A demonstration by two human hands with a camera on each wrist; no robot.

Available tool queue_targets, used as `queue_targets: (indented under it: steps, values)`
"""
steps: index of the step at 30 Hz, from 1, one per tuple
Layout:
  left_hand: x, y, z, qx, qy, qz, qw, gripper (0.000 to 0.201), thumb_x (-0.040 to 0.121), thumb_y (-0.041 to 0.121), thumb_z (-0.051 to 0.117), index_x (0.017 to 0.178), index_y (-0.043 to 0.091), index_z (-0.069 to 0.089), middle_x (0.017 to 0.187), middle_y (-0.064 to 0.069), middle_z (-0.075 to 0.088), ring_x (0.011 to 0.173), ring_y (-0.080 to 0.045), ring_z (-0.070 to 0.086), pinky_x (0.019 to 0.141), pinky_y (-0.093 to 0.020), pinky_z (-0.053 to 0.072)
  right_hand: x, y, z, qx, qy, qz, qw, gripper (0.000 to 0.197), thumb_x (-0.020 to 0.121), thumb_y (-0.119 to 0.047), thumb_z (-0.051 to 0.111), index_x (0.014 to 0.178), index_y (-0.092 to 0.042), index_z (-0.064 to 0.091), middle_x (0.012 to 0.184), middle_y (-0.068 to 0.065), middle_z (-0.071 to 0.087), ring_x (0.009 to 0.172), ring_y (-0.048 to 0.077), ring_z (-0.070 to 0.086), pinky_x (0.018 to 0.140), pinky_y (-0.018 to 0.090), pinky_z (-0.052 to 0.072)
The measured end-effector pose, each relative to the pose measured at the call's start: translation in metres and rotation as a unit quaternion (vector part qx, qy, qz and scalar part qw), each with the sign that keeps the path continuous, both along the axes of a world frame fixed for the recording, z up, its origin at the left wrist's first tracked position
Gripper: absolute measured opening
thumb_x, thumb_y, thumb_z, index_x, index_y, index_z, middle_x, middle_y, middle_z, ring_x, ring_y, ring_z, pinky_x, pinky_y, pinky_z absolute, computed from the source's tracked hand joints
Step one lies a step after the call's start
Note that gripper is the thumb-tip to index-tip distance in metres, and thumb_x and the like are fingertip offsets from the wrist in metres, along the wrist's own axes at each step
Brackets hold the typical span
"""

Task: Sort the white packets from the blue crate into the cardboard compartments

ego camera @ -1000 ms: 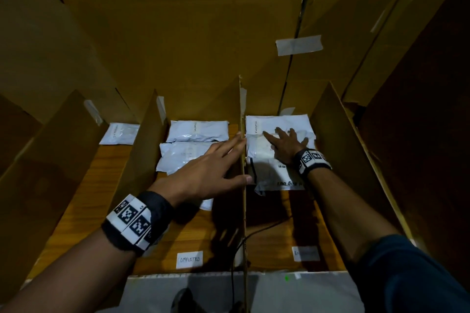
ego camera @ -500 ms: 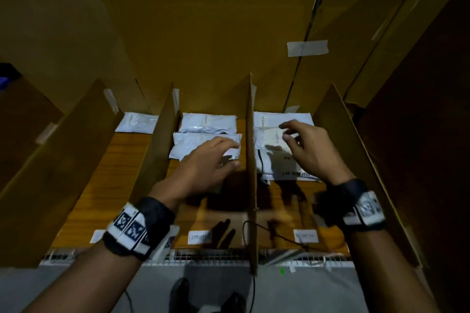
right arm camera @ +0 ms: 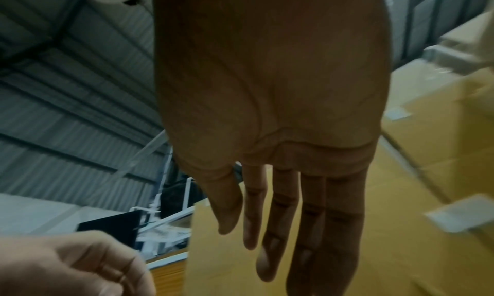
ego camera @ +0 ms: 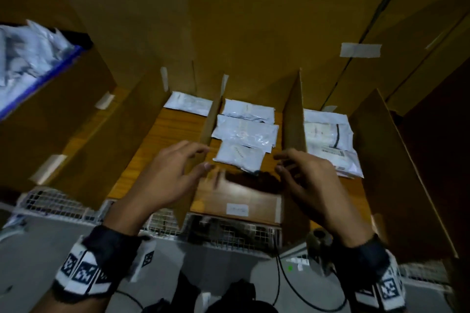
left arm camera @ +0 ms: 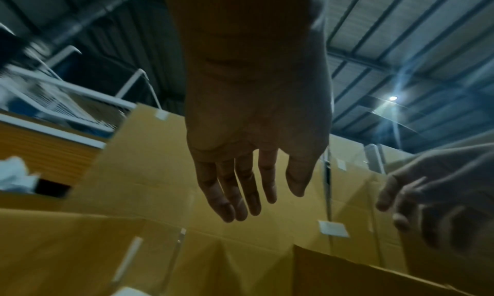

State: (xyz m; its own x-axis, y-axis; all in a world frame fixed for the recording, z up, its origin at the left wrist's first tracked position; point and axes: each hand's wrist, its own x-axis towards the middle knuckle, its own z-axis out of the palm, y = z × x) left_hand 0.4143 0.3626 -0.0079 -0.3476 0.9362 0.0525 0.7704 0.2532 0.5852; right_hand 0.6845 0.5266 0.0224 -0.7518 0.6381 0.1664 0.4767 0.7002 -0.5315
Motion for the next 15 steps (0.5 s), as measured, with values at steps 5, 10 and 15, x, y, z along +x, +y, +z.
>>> queue_targets:
  steps: [5, 10, 15]
  values:
    - [-0.057, -0.072, 0.004, 0.004, 0.016, 0.059, 0.998, 0.038, 0.105, 0.052, 0.057, 0.140, 0.037, 0.059, 0.136, 0.016, 0.059, 0.121, -0.009, 0.059, 0.088, -0.040, 0.057, -0.075, -0.060, -0.005, 0.006, -0.030, 0.029, 0.999, 0.024, 0.104, -0.037, 0.061, 0.127, -0.034, 0.062, 0.106, -0.011, 0.073, 0.088, 0.013, 0.070, 0.075, 0.044, 0.060]
    - [-0.127, -0.173, 0.003, 0.000, 0.051, 0.129, 0.990, 0.036, 0.105, 0.051, 0.057, 0.138, 0.036, 0.059, 0.135, 0.014, 0.060, 0.119, -0.012, 0.060, 0.089, -0.039, 0.055, -0.178, -0.143, -0.007, 0.011, -0.015, 0.130, 0.991, 0.024, 0.102, -0.037, 0.064, 0.125, -0.031, 0.065, 0.112, -0.008, 0.071, 0.093, 0.011, 0.068, 0.077, 0.039, 0.061]
    - [-0.211, -0.273, -0.003, 0.006, 0.081, 0.201, 0.976, 0.032, 0.102, 0.043, 0.065, 0.131, 0.031, 0.064, 0.126, 0.007, 0.066, 0.113, -0.019, 0.064, 0.089, -0.038, 0.055, -0.299, -0.213, -0.021, 0.032, -0.035, 0.203, 0.978, 0.024, 0.103, -0.038, 0.062, 0.124, -0.029, 0.064, 0.112, -0.004, 0.070, 0.097, 0.018, 0.068, 0.077, 0.039, 0.058]
